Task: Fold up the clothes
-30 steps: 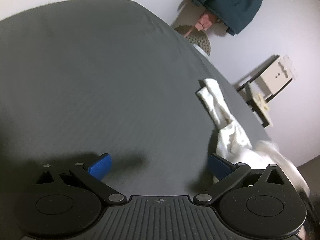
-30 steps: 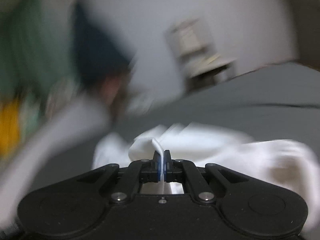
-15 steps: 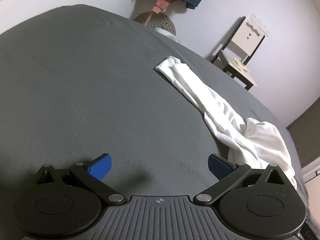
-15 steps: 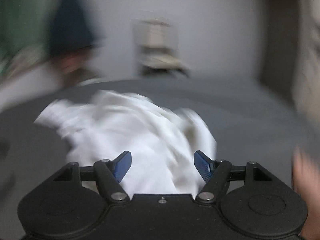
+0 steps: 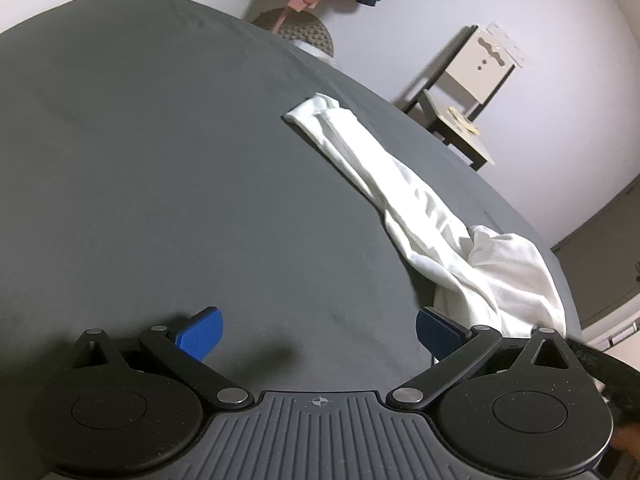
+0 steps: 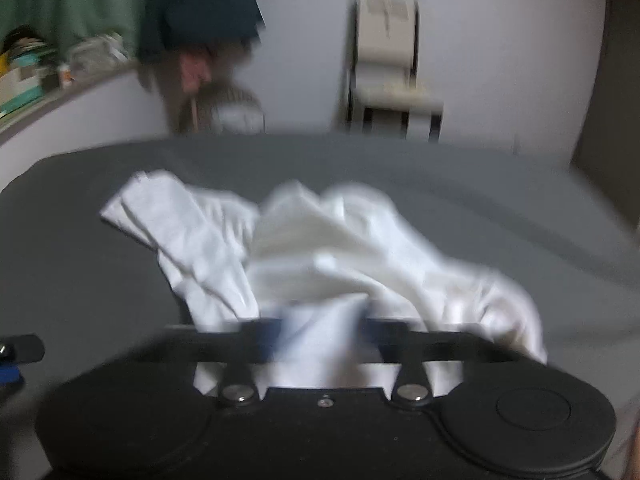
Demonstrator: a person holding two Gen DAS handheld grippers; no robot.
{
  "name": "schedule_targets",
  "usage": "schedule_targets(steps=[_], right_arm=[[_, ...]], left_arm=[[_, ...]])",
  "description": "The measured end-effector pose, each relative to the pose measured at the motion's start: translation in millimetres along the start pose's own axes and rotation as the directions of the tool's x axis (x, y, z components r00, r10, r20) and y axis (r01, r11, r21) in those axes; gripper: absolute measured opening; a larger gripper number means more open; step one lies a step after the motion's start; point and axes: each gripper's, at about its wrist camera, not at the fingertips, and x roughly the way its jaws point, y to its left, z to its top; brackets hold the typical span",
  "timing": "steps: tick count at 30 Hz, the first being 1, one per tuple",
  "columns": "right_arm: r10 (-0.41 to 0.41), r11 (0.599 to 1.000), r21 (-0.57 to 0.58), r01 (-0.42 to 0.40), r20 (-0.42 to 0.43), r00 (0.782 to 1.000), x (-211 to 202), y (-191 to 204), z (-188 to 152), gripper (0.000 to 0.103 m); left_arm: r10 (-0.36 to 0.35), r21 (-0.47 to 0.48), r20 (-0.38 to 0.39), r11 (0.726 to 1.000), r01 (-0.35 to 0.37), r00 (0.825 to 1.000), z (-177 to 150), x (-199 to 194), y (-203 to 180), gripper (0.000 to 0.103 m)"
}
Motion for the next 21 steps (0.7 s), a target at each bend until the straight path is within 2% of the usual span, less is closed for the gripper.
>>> schedule_targets(steps=[2,3,5,7,8,9,10,11,13,14,16,18,19,20,21], right_arm=[[-0.014,0.992,0.123,0.006,0.068,0.998,-17.1,-23.5,-5.9,0.004],[-0.072,0.986,0.158,0.051,0.132,0.989,-32.0,-34.4,-11.7,0.003],[-0.185,0.955,0.271,0.120,0.229,0.956,-64.0,-60.1,-27.7,0.003],[-0.274,0.889,0.430,0.161,0.215,0.938,-90.7,-97.3,-52.1,0.003],[-0.293,0.860,0.478,0.181,0.171,0.941,-95.7,-112.0,-64.9,0.003],[-0.285,0.850,0.489,0.198,0.110,0.952,-95.7,-121.8,-76.4,0.003],[-0.260,0.848,0.488,0.206,0.044,0.965,-94.1,-128.5,-87.5,0.003],[-0.201,0.864,0.467,0.190,-0.025,0.979,-88.9,-126.8,-97.5,0.003],[-0.031,0.915,0.396,0.082,-0.133,0.991,-81.1,-102.2,-112.2,0.003],[0.066,0.934,0.356,-0.004,-0.163,0.985,-80.6,-84.0,-116.7,0.003],[0.231,0.946,0.274,-0.174,-0.192,0.954,-84.7,-44.9,-120.1,0.003],[0.310,0.947,0.147,-0.285,-0.193,0.931,-96.3,-6.3,-113.6,0.003],[0.325,0.946,0.078,-0.315,-0.191,0.926,-102.0,10.7,-108.8,0.004],[0.292,0.956,0.008,-0.295,-0.166,0.942,-107.8,22.2,-101.5,0.006],[0.252,0.965,-0.040,-0.258,-0.121,0.960,-113.6,29.7,-94.2,0.019]], left_arm=[[-0.007,-0.004,-0.004,1.000,0.007,1.000,0.9,0.5,0.2,0.103],[-0.010,-0.008,-0.005,1.000,0.010,1.000,1.4,0.6,0.7,0.103],[-0.019,-0.018,0.001,1.000,0.019,1.000,2.3,-1.1,1.9,0.103],[-0.028,-0.030,0.009,0.999,0.028,1.000,2.6,-2.6,2.4,0.103],[-0.034,-0.032,0.010,0.999,0.034,0.999,2.4,-3.3,1.5,0.103],[-0.040,-0.034,0.010,0.999,0.041,0.999,2.1,-4.0,0.5,0.103],[-0.047,-0.036,0.011,0.998,0.047,0.999,1.9,-4.6,-0.4,0.103],[-0.053,-0.031,0.010,0.998,0.053,0.999,1.5,-5.1,-2.0,0.103],[-0.058,-0.008,0.011,0.998,0.059,0.998,0.3,-7.7,-6.3,0.103],[-0.061,0.003,0.011,0.998,0.061,0.998,-0.2,-9.0,-8.5,0.103],[-0.062,0.026,0.014,0.998,0.061,0.998,-0.9,-12.0,-12.6,0.103],[-0.053,0.044,0.015,0.998,0.052,0.999,-0.5,-13.9,-14.6,0.103],[-0.048,0.052,0.015,0.998,0.047,0.999,-0.4,-14.8,-15.5,0.103],[-0.045,0.050,0.011,0.998,0.045,0.999,-0.7,-14.5,-15.7,0.103],[-0.042,0.048,0.006,0.998,0.042,0.999,-0.9,-14.2,-16.0,0.103]])
